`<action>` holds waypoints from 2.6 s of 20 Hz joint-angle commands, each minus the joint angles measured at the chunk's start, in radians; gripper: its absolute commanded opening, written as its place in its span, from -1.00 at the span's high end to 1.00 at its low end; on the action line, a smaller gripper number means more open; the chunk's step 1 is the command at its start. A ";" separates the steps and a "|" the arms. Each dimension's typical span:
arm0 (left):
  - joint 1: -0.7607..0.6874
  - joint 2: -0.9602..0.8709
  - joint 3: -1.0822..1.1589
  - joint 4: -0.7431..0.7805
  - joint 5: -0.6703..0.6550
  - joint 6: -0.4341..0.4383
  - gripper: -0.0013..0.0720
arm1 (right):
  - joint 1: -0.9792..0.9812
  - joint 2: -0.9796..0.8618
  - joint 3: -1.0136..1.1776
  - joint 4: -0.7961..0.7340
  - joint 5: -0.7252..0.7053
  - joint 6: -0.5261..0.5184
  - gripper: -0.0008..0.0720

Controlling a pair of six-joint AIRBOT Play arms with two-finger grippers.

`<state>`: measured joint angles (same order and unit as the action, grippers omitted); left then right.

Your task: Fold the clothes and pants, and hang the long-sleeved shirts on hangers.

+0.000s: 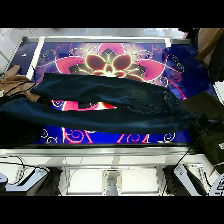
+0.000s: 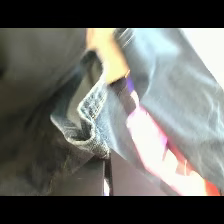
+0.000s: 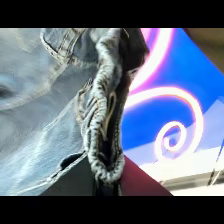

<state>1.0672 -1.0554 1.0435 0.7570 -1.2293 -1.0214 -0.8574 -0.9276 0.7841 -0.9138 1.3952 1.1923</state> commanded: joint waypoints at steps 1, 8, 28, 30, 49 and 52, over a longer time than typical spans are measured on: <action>-0.185 -0.035 0.176 0.081 0.185 -0.100 0.95 | 0.114 0.008 0.164 0.002 0.023 0.117 0.84; -0.687 -0.496 0.657 0.828 0.336 -0.586 0.94 | 0.372 -0.396 0.428 0.000 -0.245 0.328 0.84; -0.829 -0.940 0.969 0.870 0.477 -0.812 -1.00 | 0.446 -0.803 0.683 -0.008 -0.615 0.440 -0.12; -0.832 -0.873 0.969 0.858 0.478 -0.812 -1.00 | 0.432 -0.800 0.753 -0.045 -0.524 0.436 -0.17; -1.325 -0.519 0.966 0.806 0.378 -0.488 -0.98 | 0.199 -1.072 0.897 0.200 -0.081 0.062 -0.93; -1.334 -0.530 0.966 0.805 0.366 -0.489 -0.98 | 0.231 -1.133 0.897 0.246 -0.080 0.025 -0.93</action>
<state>-0.2398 -1.5784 2.0094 1.5608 -0.8478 -1.5177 -0.6476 -2.0018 1.6806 -0.7479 1.3094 1.2747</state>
